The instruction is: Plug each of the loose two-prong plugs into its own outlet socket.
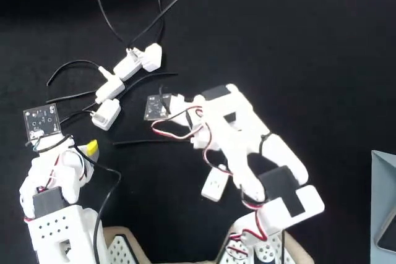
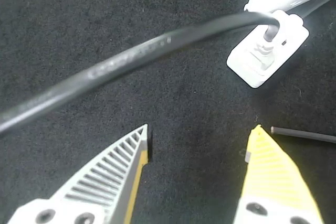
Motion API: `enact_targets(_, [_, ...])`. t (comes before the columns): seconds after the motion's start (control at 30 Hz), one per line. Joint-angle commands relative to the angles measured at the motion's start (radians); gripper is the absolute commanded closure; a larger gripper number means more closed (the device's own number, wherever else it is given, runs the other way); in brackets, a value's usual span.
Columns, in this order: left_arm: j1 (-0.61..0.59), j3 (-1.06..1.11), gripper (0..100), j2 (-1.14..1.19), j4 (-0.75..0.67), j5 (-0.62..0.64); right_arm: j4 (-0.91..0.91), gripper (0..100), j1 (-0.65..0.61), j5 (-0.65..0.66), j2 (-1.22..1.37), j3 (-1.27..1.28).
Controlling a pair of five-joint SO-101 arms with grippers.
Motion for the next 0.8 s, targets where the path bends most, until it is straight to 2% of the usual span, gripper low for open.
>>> enact_targets(0.0, [0.002, -0.007, 70, -0.011, 0.009, -0.006, -0.009, 85.8, 0.040, 0.009, 0.042, -0.018])
enact_targets(0.3, [0.002, -0.007, 70, -0.011, 0.009, -0.006, -0.011, 85.1, 0.049, 0.011, 0.054, -0.018])
enact_targets(0.53, [0.002, -0.007, 70, -0.011, 0.009, -0.006, -0.098, 98.5, 0.071, 0.011, 0.071, -0.021])
enact_targets(0.67, [0.002, -0.007, 70, -0.011, 0.009, -0.006, -0.092, 98.7, 0.087, 0.006, 0.082, -0.058])
enact_targets(0.77, [0.002, -0.007, 70, -0.011, 0.009, -0.006, 0.009, 98.7, 0.103, -0.014, 0.041, -0.134])
